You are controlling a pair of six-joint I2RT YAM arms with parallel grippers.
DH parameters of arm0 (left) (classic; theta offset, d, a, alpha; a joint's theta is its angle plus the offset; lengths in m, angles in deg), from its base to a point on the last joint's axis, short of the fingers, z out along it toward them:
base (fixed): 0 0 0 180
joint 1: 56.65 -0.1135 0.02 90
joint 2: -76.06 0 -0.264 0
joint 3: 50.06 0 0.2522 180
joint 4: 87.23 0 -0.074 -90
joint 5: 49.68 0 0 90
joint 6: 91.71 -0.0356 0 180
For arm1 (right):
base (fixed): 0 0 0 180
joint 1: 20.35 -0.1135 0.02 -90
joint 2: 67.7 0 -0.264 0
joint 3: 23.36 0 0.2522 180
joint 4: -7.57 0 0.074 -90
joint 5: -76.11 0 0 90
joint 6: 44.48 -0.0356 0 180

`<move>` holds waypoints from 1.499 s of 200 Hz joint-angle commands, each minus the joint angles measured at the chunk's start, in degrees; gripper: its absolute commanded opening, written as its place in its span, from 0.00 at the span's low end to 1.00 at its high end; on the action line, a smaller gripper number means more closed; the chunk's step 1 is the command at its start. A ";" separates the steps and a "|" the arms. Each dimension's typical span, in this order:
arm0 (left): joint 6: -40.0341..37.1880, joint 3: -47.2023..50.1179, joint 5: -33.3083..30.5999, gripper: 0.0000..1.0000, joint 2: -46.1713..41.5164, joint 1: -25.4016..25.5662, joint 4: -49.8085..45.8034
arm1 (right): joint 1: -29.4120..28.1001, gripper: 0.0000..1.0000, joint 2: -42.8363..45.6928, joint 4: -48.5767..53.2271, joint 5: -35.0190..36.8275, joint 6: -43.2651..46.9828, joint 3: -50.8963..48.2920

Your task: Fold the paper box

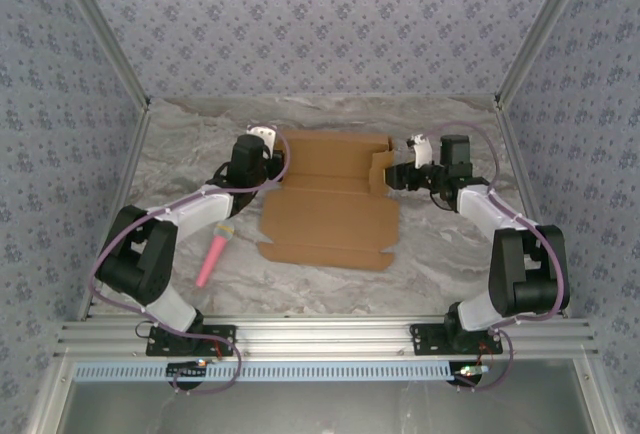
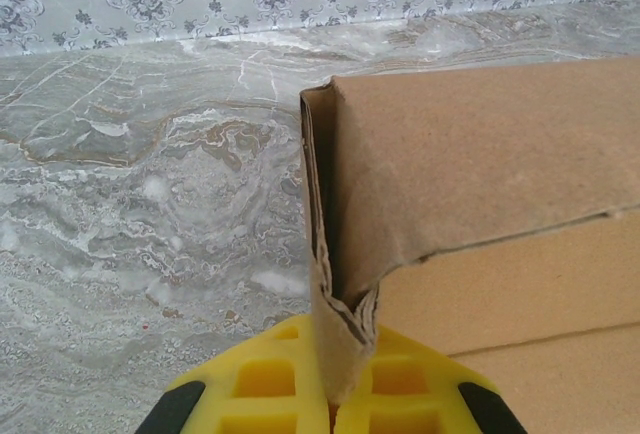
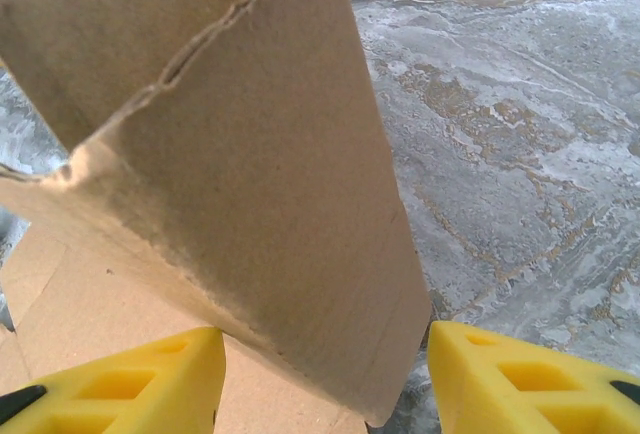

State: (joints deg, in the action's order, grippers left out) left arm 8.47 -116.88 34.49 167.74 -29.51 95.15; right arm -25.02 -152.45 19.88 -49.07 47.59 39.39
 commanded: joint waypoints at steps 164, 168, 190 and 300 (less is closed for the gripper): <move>1.44 -0.02 2.13 0.00 -0.64 0.41 0.14 | -10.11 0.33 1.27 -12.86 30.60 -8.94 -2.33; 1.47 -0.02 2.13 0.00 -0.55 0.45 0.17 | -10.47 0.32 1.21 -12.65 32.22 -9.38 -2.34; 1.52 -0.02 2.27 0.00 -0.36 0.44 0.15 | -11.70 0.29 1.00 -12.18 35.58 -11.39 -2.32; 1.52 0.11 2.88 0.00 -0.49 0.41 0.31 | -11.21 0.37 -2.21 -12.74 30.52 -4.47 -0.21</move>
State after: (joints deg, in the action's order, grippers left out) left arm 8.90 -116.88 34.76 167.65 -29.51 95.00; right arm -37.06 -153.39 8.56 -16.92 40.46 37.56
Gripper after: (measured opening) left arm 0.047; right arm 0.371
